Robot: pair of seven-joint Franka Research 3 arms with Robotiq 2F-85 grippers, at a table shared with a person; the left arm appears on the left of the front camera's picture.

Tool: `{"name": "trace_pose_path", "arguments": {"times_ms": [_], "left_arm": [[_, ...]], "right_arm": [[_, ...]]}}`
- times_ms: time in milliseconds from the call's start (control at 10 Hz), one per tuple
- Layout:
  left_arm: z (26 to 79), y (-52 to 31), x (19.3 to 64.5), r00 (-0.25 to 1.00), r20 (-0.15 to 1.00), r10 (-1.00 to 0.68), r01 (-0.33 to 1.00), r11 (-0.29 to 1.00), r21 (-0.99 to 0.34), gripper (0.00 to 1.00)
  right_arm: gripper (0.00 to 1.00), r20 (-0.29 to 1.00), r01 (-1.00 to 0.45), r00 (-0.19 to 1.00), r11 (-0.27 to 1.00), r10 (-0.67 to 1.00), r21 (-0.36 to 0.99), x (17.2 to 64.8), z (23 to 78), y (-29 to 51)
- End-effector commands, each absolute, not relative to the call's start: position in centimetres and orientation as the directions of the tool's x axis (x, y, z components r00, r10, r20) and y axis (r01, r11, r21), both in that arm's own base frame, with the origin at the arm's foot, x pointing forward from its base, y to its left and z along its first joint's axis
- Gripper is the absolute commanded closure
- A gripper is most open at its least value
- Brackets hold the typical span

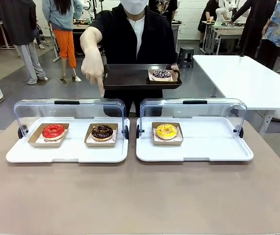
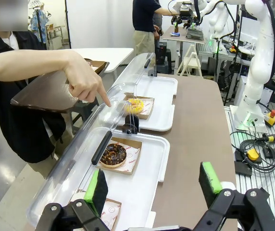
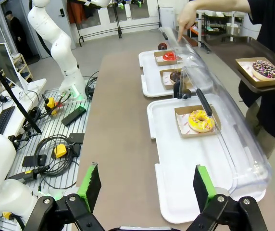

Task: Provide the desired donut to the person.
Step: Pick up and lift the Paper togo box containing the Donut pointed at by the person.

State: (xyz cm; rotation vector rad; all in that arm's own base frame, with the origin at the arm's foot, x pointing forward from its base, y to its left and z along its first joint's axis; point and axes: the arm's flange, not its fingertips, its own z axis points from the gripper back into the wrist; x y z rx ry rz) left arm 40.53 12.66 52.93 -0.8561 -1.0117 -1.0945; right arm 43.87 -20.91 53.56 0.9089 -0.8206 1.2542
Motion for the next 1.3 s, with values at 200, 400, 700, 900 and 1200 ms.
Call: {"name": "trace_pose_path", "arguments": {"times_ms": [200,400,700,900,1200], "left_arm": [[53.8,12.0,38.5,0.136,0.923,-0.36,0.964,0.263,-0.039,0.0],[58.7,7.8,39.8,0.13,0.811,-0.57,0.98,0.201,-0.016,0.0],[61.9,0.1,39.5,0.049,0.568,-0.822,0.99,0.115,0.081,0.0],[60.6,-6.3,39.7,0.008,0.357,-0.934,0.988,0.062,0.141,0.0],[55.7,-14.0,42.4,-0.055,0.173,-0.983,0.993,-0.036,0.111,0.0]], "right_arm": [[0.0,0.903,-0.99,0.137,0.088,0.407,0.111,43.8,53.4,-20.7],[0.0,0.903,-0.99,0.137,0.088,0.407,0.111,43.8,53.4,-20.7],[0.0,0.903,-0.99,0.137,0.088,0.407,0.111,43.8,53.4,-20.7],[0.0,0.903,-0.99,0.137,0.088,0.407,0.111,43.8,53.4,-20.7],[0.0,0.903,-0.99,0.137,0.088,0.407,0.111,43.8,53.4,-20.7]]}}
